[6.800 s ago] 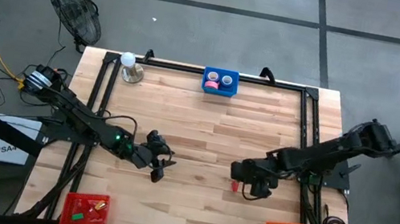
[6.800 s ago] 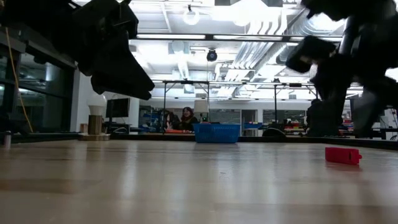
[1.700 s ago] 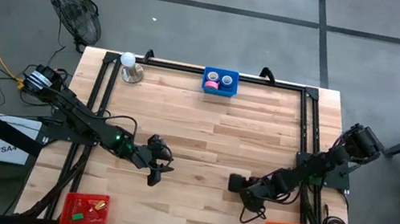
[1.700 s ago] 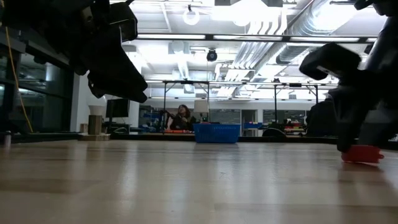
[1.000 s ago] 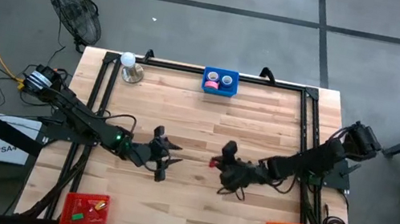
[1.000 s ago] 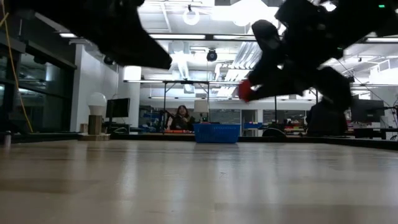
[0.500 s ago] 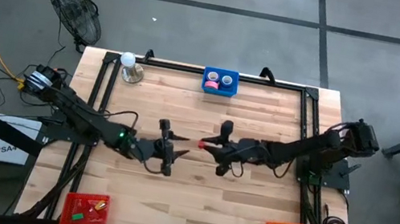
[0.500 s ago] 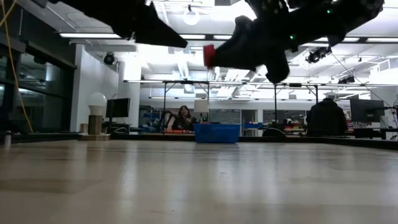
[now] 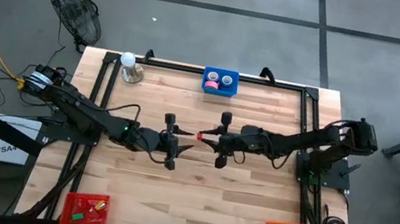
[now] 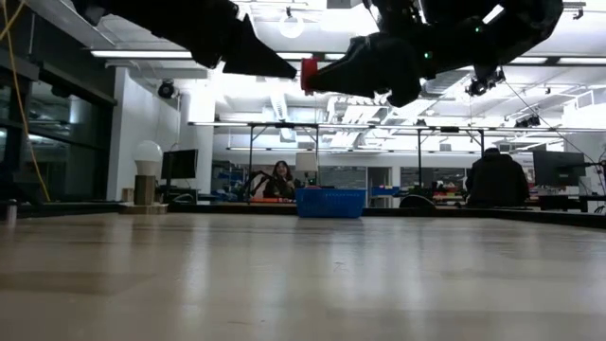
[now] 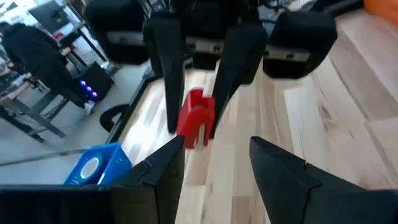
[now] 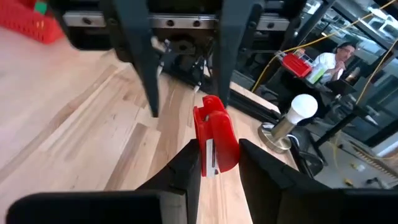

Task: Pick and place Stapler, Stapler remover, tape
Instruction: Put the red stapler into the red bin

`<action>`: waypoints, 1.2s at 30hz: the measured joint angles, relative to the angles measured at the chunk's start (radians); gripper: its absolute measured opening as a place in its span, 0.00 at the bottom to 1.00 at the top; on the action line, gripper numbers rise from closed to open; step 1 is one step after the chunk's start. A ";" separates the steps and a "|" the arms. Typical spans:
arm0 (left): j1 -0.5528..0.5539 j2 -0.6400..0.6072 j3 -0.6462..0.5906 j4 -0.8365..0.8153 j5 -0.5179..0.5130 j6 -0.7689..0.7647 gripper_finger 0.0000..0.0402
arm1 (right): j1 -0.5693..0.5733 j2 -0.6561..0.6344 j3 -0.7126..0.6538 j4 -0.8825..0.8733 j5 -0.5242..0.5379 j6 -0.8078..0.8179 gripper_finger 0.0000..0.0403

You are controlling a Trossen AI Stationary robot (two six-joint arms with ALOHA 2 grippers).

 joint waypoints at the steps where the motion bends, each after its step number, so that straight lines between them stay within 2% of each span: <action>1: 0.000 0.000 0.000 0.011 0.000 0.005 0.44 | -0.007 0.000 0.000 0.008 -0.015 0.011 0.22; 5: 0.000 0.000 0.000 0.017 -0.027 0.009 0.44 | -0.015 0.001 0.000 0.019 -0.081 0.042 0.22; 11: 0.000 0.000 -0.001 0.025 -0.026 0.033 0.44 | -0.015 0.002 0.000 0.049 -0.096 0.067 0.22; 17: 0.000 0.000 -0.001 0.026 -0.018 0.033 0.44 | -0.015 0.006 0.000 0.044 -0.085 0.093 0.22; 26: 0.000 0.000 -0.001 0.027 -0.018 0.033 0.44 | -0.015 0.101 0.007 0.116 -0.071 0.098 0.22; 36: 0.000 0.000 -0.001 0.024 -0.019 0.032 0.44 | -0.015 0.108 0.055 0.108 -0.082 0.102 0.22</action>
